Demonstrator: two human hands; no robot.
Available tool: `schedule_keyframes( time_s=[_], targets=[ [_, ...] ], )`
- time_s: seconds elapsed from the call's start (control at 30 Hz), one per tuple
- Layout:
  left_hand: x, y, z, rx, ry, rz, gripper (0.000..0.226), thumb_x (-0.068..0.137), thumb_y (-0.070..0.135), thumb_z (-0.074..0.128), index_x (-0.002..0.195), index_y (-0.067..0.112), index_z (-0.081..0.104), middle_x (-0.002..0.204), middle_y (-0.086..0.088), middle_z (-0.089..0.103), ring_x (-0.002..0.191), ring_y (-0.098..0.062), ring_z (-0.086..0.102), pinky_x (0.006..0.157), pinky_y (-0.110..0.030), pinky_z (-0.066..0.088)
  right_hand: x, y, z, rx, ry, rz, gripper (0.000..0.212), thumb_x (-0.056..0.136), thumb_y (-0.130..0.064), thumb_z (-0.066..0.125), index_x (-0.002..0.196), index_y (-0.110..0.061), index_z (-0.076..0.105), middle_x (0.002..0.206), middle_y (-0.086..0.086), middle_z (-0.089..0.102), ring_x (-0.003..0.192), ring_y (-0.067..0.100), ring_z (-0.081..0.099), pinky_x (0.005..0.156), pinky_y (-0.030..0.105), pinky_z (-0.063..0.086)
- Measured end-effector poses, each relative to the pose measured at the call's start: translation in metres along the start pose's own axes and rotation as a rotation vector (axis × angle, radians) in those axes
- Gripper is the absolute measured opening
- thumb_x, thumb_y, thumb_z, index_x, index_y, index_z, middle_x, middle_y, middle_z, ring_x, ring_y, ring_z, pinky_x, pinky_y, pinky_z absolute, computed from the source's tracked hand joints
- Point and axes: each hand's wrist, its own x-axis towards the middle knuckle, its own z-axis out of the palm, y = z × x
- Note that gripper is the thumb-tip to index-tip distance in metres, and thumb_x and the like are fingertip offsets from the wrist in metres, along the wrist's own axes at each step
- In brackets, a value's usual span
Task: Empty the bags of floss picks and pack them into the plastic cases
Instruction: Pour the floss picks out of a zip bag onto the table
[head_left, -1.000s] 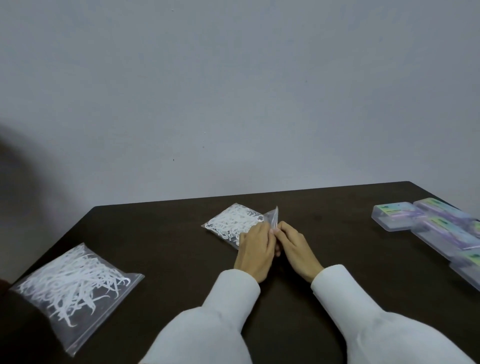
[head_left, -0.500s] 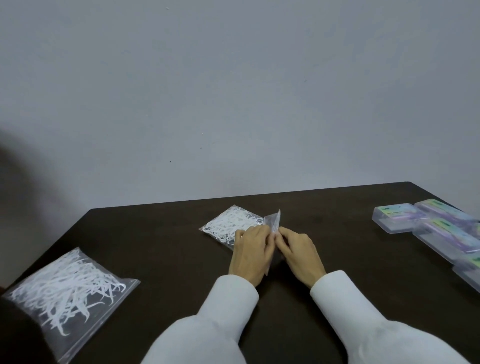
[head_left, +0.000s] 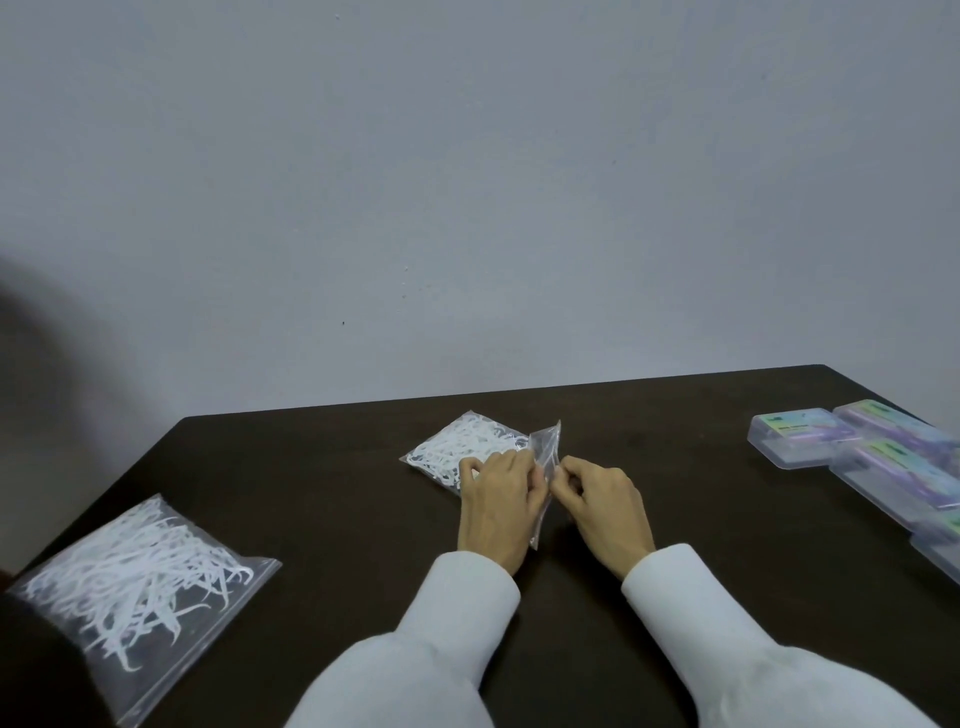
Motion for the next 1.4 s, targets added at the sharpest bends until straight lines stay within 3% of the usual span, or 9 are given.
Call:
schedule_keyframes(
  time_s=[0.3, 0.5, 0.67, 0.87, 1.0, 1.1, 1.2, 1.3, 1.4],
  targets=[
    [0.006, -0.008, -0.012, -0.039, -0.066, -0.151, 0.027, 0.084, 0.016, 0.063, 0.064, 0.022, 0.046, 0.058, 0.006, 0.05, 0.056, -0.015, 0.048, 0.076, -0.037, 0.037, 0.004, 0.004, -0.011, -0.143, 0.035, 0.014, 0.018, 0.093, -0.027, 0.049, 0.077, -0.02, 0.053, 0.068, -0.003, 0.056, 0.062, 0.011, 0.055, 0.06, 0.022, 0.043],
    [0.013, -0.021, -0.022, 0.096, 0.106, -0.098, 0.025, 0.087, 0.025, 0.053, 0.063, 0.021, 0.048, 0.057, 0.007, 0.048, 0.053, -0.014, 0.046, 0.075, -0.032, 0.026, 0.008, 0.012, -0.015, -0.195, 0.026, 0.121, 0.014, 0.094, -0.028, 0.049, 0.085, -0.021, 0.057, 0.074, -0.003, 0.063, 0.069, 0.01, 0.06, 0.065, 0.023, 0.047],
    [0.015, -0.014, -0.026, -0.063, 0.189, -0.017, 0.026, 0.091, 0.031, 0.043, 0.071, 0.02, 0.055, 0.065, 0.009, 0.052, 0.06, -0.006, 0.042, 0.076, -0.026, 0.027, 0.014, 0.013, -0.012, 0.666, 0.026, 0.314, 0.027, 0.097, -0.016, 0.041, 0.089, 0.004, 0.059, 0.092, 0.008, 0.067, 0.09, 0.018, 0.065, 0.073, 0.019, 0.053],
    [0.014, -0.014, -0.036, -0.526, -0.212, -0.208, 0.018, 0.092, 0.021, 0.043, 0.105, 0.03, 0.054, 0.097, 0.027, 0.045, 0.096, 0.008, 0.043, 0.098, -0.03, 0.036, 0.016, 0.005, -0.021, 1.393, -0.081, 0.551, 0.025, 0.099, -0.016, 0.034, 0.106, -0.009, 0.057, 0.106, 0.016, 0.067, 0.101, 0.029, 0.063, 0.086, 0.044, 0.05],
    [0.013, -0.024, -0.031, -0.471, -0.459, -0.201, 0.071, 0.078, 0.03, 0.062, 0.139, 0.041, 0.028, 0.151, 0.012, 0.022, 0.141, -0.007, 0.011, 0.118, -0.044, 0.002, 0.014, 0.008, -0.028, 1.537, -0.091, 0.668, 0.026, 0.098, -0.013, 0.035, 0.101, -0.004, 0.059, 0.093, 0.015, 0.066, 0.087, 0.025, 0.063, 0.075, 0.037, 0.051],
    [0.015, -0.023, -0.03, -0.406, -0.577, -0.16, 0.096, 0.074, 0.046, 0.072, 0.146, 0.043, 0.008, 0.157, 0.013, 0.001, 0.143, -0.006, -0.008, 0.114, -0.05, -0.01, 0.016, 0.013, -0.036, 1.581, -0.143, 0.709, 0.027, 0.097, -0.012, 0.036, 0.085, -0.007, 0.06, 0.075, 0.008, 0.064, 0.066, 0.015, 0.063, 0.068, 0.03, 0.048],
    [0.017, -0.02, -0.031, -0.397, -0.666, -0.118, 0.115, 0.061, 0.063, 0.074, 0.145, 0.045, -0.002, 0.156, 0.016, -0.008, 0.143, -0.006, -0.015, 0.112, -0.054, -0.013, 0.014, 0.016, -0.042, 1.611, -0.266, 0.745, 0.02, 0.092, -0.018, 0.045, 0.088, -0.003, 0.059, 0.081, 0.015, 0.063, 0.079, 0.022, 0.059, 0.084, 0.036, 0.043],
    [0.016, -0.017, -0.034, -0.415, -0.698, -0.082, 0.121, 0.052, 0.06, 0.081, 0.145, 0.047, 0.003, 0.155, 0.017, -0.012, 0.142, -0.008, -0.019, 0.11, -0.054, -0.012, 0.015, 0.018, -0.041, 1.552, -0.36, 0.711, 0.038, 0.067, -0.022, 0.073, 0.096, -0.002, 0.059, 0.094, 0.018, 0.06, 0.09, 0.025, 0.055, 0.101, 0.04, 0.035],
    [0.015, -0.012, -0.039, -0.359, -0.789, -0.054, 0.117, 0.05, 0.056, 0.084, 0.143, 0.044, 0.014, 0.154, 0.013, 0.002, 0.144, -0.014, -0.006, 0.115, -0.055, -0.002, 0.013, 0.013, -0.042, 1.604, -0.383, 0.728, 0.02, 0.078, -0.017, 0.057, 0.091, -0.003, 0.06, 0.085, 0.016, 0.064, 0.084, 0.025, 0.058, 0.084, 0.038, 0.044]
  ],
)
